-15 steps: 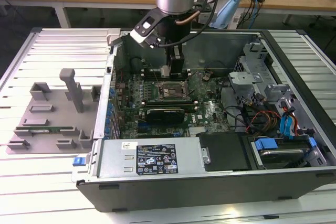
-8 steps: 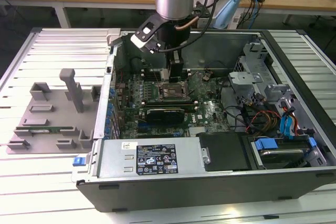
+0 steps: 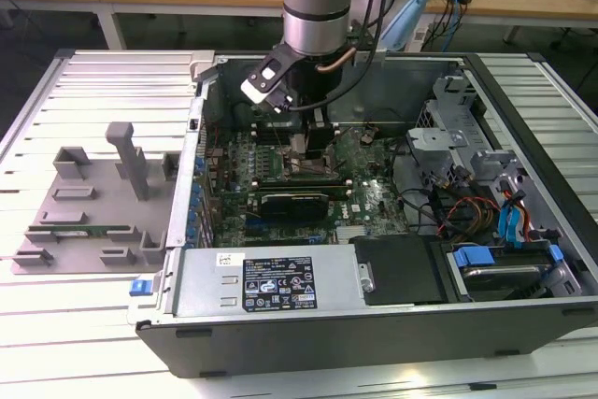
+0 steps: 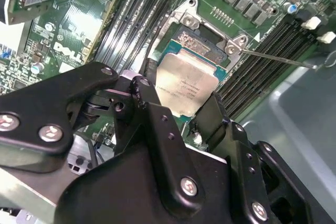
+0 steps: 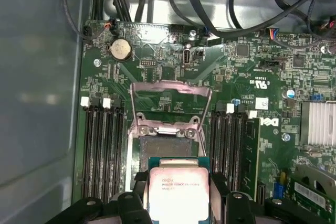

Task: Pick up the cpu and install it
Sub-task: 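Place the cpu into insertion slot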

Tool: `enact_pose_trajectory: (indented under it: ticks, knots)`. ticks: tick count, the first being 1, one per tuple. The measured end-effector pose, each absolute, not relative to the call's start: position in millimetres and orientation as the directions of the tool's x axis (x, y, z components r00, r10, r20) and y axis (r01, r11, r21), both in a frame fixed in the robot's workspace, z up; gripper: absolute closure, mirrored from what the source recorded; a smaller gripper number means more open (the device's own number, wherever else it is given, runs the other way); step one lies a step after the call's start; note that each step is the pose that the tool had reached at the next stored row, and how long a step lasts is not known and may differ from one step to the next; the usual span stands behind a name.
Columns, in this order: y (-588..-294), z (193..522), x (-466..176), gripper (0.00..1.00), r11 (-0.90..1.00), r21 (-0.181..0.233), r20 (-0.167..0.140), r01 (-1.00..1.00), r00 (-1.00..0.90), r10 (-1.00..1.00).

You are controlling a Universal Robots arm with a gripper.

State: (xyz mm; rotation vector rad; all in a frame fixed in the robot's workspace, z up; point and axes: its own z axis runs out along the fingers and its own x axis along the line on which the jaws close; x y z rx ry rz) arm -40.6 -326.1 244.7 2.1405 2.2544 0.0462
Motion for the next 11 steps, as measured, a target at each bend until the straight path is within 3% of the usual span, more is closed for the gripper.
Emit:
enact_pose_trajectory:
  ticks: [11]
  knots:
    - [-325,232,-39,0.45,0.052,0.044,-0.003,0.998,-0.052,0.999]
